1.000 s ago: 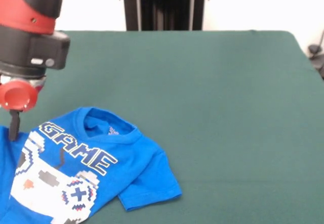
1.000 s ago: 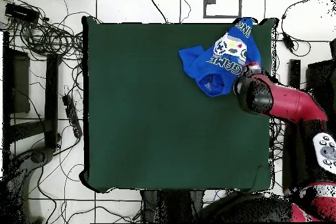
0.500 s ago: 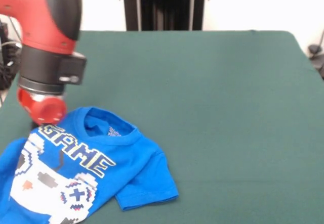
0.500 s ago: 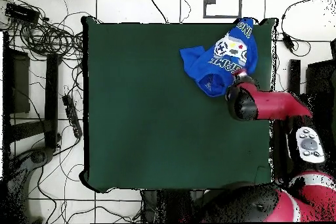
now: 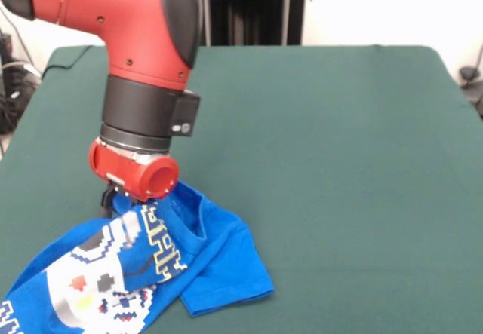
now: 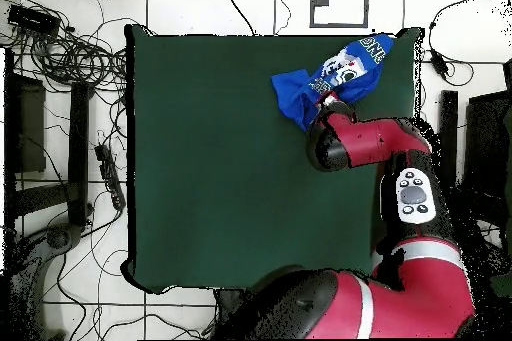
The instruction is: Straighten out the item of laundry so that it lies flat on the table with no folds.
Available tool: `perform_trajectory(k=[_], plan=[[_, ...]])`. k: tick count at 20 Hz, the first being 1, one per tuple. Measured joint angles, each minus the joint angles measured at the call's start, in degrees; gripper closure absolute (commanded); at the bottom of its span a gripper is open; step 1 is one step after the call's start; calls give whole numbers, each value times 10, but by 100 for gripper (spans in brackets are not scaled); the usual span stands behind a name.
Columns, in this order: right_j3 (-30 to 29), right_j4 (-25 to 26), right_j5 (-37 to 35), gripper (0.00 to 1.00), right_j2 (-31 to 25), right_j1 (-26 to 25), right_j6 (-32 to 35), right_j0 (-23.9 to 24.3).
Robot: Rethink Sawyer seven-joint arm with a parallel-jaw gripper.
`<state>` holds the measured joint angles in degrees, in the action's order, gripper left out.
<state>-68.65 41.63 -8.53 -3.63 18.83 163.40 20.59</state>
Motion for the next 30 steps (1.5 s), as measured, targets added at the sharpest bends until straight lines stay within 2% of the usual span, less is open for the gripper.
perform_trajectory(k=[11, 20, 30], plan=[[8, 0, -10, 0, 2, 14, 0, 0], [21, 1, -69, 0, 42, 60, 0, -20], [41, 2, -74, 0, 56, 102, 0, -11]])
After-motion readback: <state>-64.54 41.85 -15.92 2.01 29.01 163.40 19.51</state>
